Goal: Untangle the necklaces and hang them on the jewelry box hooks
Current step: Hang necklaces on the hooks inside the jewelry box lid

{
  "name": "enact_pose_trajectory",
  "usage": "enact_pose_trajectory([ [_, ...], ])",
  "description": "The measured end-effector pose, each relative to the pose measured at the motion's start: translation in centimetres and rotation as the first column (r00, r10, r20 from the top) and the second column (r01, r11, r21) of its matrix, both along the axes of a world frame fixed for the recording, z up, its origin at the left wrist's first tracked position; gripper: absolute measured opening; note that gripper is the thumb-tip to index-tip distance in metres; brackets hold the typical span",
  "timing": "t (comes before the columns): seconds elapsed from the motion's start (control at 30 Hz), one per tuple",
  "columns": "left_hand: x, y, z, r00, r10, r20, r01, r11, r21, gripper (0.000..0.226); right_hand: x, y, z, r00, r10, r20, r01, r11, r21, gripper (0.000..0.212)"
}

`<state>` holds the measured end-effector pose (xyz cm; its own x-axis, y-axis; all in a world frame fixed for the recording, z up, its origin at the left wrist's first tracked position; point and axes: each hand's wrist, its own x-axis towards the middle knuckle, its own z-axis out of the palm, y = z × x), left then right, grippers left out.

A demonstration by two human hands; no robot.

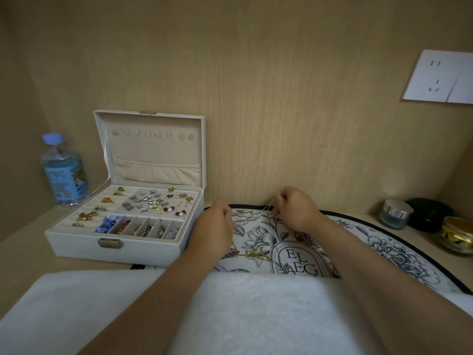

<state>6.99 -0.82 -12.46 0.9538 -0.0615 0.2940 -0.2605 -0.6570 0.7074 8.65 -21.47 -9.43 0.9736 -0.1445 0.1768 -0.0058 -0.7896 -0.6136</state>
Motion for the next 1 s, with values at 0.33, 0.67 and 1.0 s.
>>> enact_pose_trajectory([
  [0.33,0.5,0.5,0.2,0.990,-0.126,-0.069,0.128,0.991,0.036,0.044,-1.5,0.7,0.7,0.993,0.073,-0.094,-0.098,0.951,-0.294,0.021],
  [0.67,-2.0,-0.8,1.2,0.884,-0.462,0.073,0.411,0.841,0.352,0.019,-9.1,-0.3,1.9,0.887,0.257,-0.383,-0.347,0.919,-0.187,0.024],
  [1.0,-3.0,0.5,0.7,0.893,-0.448,0.054,0.411,0.858,0.308,0.027,-8.6,-2.7,1.6,0.947,0.195,-0.254,-0.266,0.922,-0.283,0.004],
])
